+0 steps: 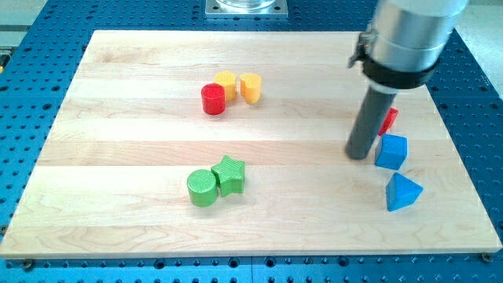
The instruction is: Move the green star diagonal to the green circle
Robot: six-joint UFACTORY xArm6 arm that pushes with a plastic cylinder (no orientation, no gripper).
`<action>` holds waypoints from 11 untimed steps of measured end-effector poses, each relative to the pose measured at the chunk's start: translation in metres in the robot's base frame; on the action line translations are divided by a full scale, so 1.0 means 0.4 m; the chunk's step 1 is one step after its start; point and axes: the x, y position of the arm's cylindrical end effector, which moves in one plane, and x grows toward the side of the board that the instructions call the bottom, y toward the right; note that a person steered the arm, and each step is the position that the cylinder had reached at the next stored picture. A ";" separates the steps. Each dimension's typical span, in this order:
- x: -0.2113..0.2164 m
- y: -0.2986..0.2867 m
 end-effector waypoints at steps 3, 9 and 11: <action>0.138 -0.427; -0.168 -0.541; -0.228 -0.426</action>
